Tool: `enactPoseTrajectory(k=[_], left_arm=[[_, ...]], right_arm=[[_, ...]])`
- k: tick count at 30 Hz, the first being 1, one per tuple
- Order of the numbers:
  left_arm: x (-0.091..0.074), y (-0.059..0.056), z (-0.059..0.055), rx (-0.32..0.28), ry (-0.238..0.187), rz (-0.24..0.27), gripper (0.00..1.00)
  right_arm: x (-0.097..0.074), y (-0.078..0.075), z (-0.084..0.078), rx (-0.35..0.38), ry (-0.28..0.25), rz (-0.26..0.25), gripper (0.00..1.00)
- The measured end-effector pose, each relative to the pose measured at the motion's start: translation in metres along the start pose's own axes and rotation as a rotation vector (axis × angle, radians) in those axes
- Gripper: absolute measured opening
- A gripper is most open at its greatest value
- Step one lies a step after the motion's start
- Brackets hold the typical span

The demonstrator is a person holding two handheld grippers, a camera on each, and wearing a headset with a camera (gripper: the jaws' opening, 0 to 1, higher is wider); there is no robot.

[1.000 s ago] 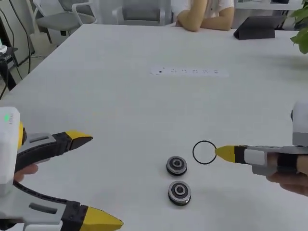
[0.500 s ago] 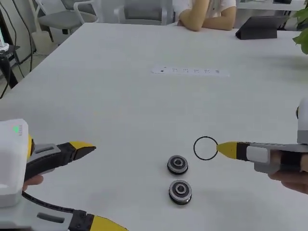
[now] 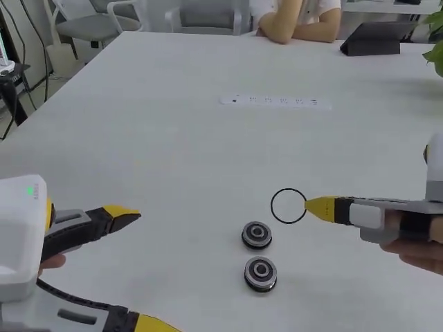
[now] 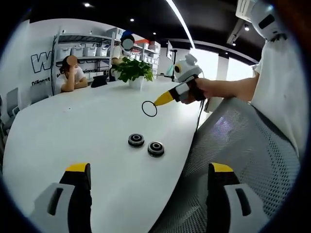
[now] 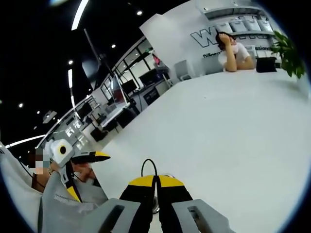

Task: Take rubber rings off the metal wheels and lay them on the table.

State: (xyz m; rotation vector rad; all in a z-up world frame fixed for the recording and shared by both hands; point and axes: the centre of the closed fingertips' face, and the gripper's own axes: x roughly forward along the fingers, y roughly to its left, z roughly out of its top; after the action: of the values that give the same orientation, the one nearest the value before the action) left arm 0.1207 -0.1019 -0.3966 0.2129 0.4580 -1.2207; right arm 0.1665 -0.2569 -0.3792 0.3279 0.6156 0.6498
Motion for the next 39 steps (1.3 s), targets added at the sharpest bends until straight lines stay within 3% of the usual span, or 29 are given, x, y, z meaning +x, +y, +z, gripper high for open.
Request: enactPoseTrajectory(k=[10, 14, 21, 28, 39], left_arm=[[0.001, -0.001, -0.001, 0.005, 0.007, -0.002, 0.99], [0.001, -0.002, -0.002, 0.010, 0.012, -0.005, 0.99], [0.001, -0.003, -0.001, 0.009, 0.007, -0.009, 0.99], [0.001, -0.003, -0.001, 0.003, 0.002, -0.009, 0.99], [0.001, -0.003, -0.002, -0.001, 0.004, -0.012, 0.98]], right_arm=[[0.009, 0.020, 0.006, -0.016, -0.022, 0.032, 0.00], [0.016, 0.030, 0.002, -0.032, -0.005, 0.055, 0.00], [0.024, 0.045, -0.004, -0.114, 0.009, 0.098, 0.00], [0.038, 0.062, -0.019, -0.226, 0.049, 0.144, 0.00], [0.055, 0.066, -0.052, -0.349, 0.155, 0.170, 0.00]])
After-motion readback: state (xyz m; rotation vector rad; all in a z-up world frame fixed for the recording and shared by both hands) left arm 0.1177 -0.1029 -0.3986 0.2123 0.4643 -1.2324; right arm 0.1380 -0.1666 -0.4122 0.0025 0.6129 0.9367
